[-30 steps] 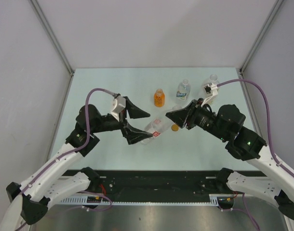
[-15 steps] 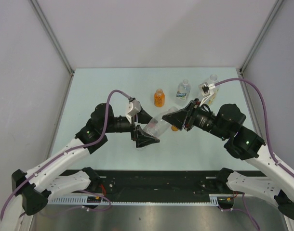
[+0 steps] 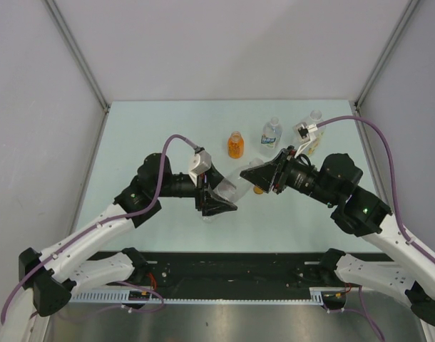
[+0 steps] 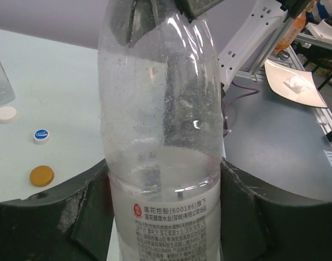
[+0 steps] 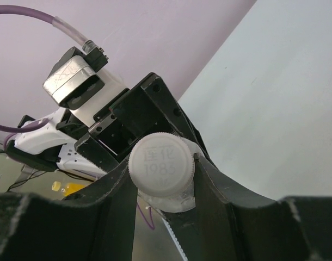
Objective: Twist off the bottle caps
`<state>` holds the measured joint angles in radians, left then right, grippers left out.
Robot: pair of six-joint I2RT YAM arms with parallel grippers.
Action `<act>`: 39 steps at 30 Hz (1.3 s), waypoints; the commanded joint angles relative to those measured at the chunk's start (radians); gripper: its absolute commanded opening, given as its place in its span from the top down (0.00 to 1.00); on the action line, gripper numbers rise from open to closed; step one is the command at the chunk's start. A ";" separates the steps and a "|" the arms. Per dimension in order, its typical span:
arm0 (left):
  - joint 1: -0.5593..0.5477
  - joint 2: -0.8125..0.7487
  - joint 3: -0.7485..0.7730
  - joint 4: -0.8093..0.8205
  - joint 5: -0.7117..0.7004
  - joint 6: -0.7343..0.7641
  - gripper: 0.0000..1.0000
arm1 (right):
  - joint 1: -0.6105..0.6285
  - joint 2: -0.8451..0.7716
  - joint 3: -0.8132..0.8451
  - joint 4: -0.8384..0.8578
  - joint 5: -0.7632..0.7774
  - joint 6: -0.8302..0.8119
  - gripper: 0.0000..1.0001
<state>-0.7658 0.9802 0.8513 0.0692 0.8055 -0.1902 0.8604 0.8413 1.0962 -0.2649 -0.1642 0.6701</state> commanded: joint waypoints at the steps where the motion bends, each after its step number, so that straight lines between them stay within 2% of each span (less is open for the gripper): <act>1: -0.006 -0.003 0.020 0.032 0.006 0.035 0.41 | 0.012 -0.016 0.011 0.052 -0.018 0.003 0.94; 2: -0.004 -0.002 0.020 0.027 0.003 0.038 0.44 | 0.020 -0.019 0.011 0.049 -0.014 -0.006 0.84; 3: -0.006 -0.003 0.023 0.020 0.003 0.044 0.49 | 0.023 -0.025 0.011 0.047 -0.009 -0.012 0.61; 4: -0.006 -0.002 0.025 0.017 -0.006 0.047 0.57 | 0.028 -0.027 0.011 0.047 0.006 -0.014 0.51; 6: -0.004 -0.005 0.026 0.012 -0.012 0.051 0.60 | 0.034 -0.042 0.011 0.044 0.020 -0.021 0.33; 7: -0.004 -0.008 0.028 0.011 -0.020 0.051 0.67 | 0.032 -0.048 0.011 0.043 0.038 -0.023 0.30; 8: -0.006 -0.009 0.028 0.011 -0.025 0.052 0.69 | 0.034 -0.054 0.011 0.038 0.046 -0.024 0.26; 12: -0.006 -0.015 0.037 -0.006 -0.074 0.064 0.69 | 0.034 -0.080 0.030 0.021 0.101 -0.047 0.15; 15: -0.010 -0.025 0.040 -0.020 -0.153 0.075 0.68 | 0.037 -0.090 0.059 -0.005 0.164 -0.058 0.13; 17: -0.018 -0.037 0.042 -0.028 -0.201 0.087 0.68 | 0.052 -0.100 0.059 -0.008 0.265 -0.056 0.13; 21: -0.097 -0.055 0.034 -0.052 -0.414 0.167 0.70 | 0.100 -0.088 0.059 -0.008 0.394 -0.050 0.18; 24: -0.174 -0.067 0.026 -0.062 -0.588 0.228 0.77 | 0.137 -0.068 0.060 -0.002 0.495 -0.050 0.24; 27: -0.237 -0.074 0.022 -0.062 -0.740 0.267 0.89 | 0.157 -0.053 0.062 0.007 0.557 -0.050 0.26; 28: -0.251 -0.074 0.020 -0.062 -0.779 0.271 0.97 | 0.161 -0.050 0.062 0.009 0.566 -0.053 0.27; 29: -0.263 -0.074 0.019 -0.062 -0.804 0.279 1.00 | 0.164 -0.045 0.062 0.015 0.575 -0.052 0.28; 31: -0.297 -0.074 0.014 -0.063 -0.912 0.291 1.00 | 0.169 -0.039 0.062 0.026 0.594 -0.056 0.30; 34: -0.335 -0.075 0.000 -0.052 -0.994 0.307 1.00 | 0.175 -0.033 0.062 0.041 0.606 -0.060 0.33; 39: -0.385 -0.077 -0.015 -0.025 -1.088 0.330 1.00 | 0.178 -0.021 0.062 0.050 0.617 -0.058 0.43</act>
<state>-1.1152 0.9222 0.8421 -0.0093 -0.1333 0.0902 1.0321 0.8165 1.1229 -0.2672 0.4011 0.6228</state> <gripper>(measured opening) 0.507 0.594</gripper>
